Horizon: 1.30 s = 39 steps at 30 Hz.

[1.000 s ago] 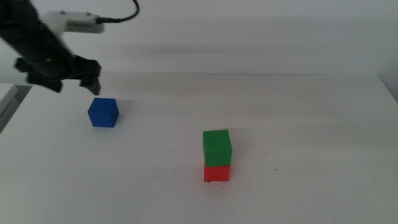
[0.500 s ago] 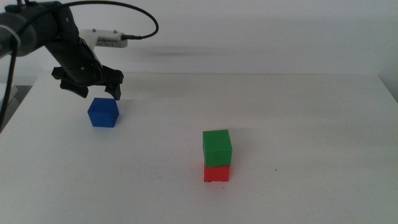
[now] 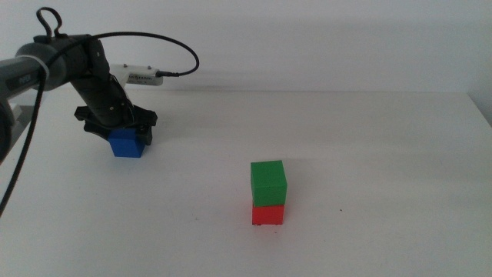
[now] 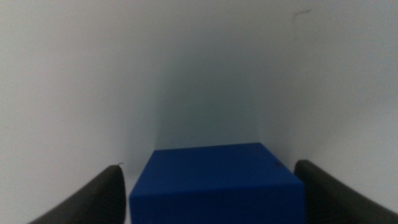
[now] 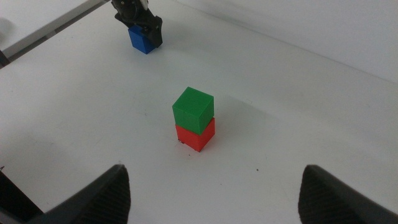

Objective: Stack red cubes first, then green, then blue cubes in a specific spot.

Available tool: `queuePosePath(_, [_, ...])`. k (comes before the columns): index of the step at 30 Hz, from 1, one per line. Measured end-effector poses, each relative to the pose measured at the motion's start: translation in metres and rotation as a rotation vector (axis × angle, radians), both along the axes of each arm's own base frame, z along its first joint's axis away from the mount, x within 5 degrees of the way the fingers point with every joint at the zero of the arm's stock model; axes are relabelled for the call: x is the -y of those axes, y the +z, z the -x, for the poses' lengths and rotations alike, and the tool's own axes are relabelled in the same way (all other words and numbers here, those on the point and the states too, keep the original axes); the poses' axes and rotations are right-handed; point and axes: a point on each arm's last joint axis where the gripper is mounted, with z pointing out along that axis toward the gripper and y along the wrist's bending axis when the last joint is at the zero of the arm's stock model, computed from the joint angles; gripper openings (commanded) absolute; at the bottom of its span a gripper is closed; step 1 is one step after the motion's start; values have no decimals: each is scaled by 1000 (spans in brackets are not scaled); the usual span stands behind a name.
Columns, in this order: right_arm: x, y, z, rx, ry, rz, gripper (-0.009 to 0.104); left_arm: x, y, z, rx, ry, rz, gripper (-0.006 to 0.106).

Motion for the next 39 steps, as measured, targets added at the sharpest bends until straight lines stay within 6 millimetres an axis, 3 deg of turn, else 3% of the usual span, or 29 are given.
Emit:
queuePosePath(2, [0, 0, 0, 0, 0, 0, 78, -1, -3, -1, 0, -4, 1, 63])
queuePosePath(7, [0, 0, 0, 0, 0, 0, 78, 1, -3, -2, 3, 20, 51, 3])
queuePosePath(8, [0, 0, 0, 0, 0, 0, 78, 1, -2, -1, -1, 24, 55, -2])
queuePosePath(11, [0, 0, 0, 0, 0, 0, 78, 6, 16, 8, -3, 24, 54, -2])
queuePosePath(14, [0, 0, 0, 0, 0, 0, 78, 25, 54, 35, 72, 35, 25, -2])
queuePosePath(20, [0, 0, 0, 0, 0, 0, 78, 104, 120, 126, 240, 118, 43, -2])
queuePosePath(25, [0, 0, 0, 0, 0, 0, 78, 161, 165, 164, 245, 131, 41, -2])
queuePosePath(28, [0, 0, 0, 0, 0, 0, 78, 190, 172, 173, 197, 127, 4, -2])
queuePosePath(33, [0, 0, 0, 0, 0, 0, 78, 234, 162, 174, 141, 121, 25, -2])
queuePosePath(36, [0, 0, 0, 0, 0, 0, 78, 250, 144, 174, 82, 116, 24, -2])
queuePosePath(39, [0, 0, 0, 0, 0, 0, 78, 253, 135, 173, 53, 128, 14, -2])
